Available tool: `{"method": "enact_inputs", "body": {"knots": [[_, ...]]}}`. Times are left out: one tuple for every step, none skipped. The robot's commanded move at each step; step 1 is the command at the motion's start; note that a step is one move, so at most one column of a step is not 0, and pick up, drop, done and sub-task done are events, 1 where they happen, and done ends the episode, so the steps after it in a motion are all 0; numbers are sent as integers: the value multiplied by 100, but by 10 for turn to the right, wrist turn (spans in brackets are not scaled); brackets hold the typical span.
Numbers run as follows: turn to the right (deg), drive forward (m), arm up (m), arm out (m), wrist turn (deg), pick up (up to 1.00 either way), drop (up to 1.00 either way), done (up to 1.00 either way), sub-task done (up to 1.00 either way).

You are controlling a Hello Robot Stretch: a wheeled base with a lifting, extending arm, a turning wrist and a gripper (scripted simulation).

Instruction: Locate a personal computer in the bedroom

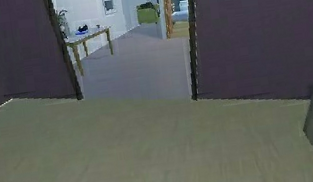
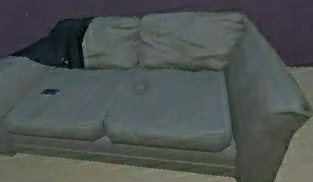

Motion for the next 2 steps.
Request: {"method": "enact_inputs", "body": {"knots": [[0,60,0,0,0,0,0,0,0],[450,0,0,0,0,0,0,0,0]]}}
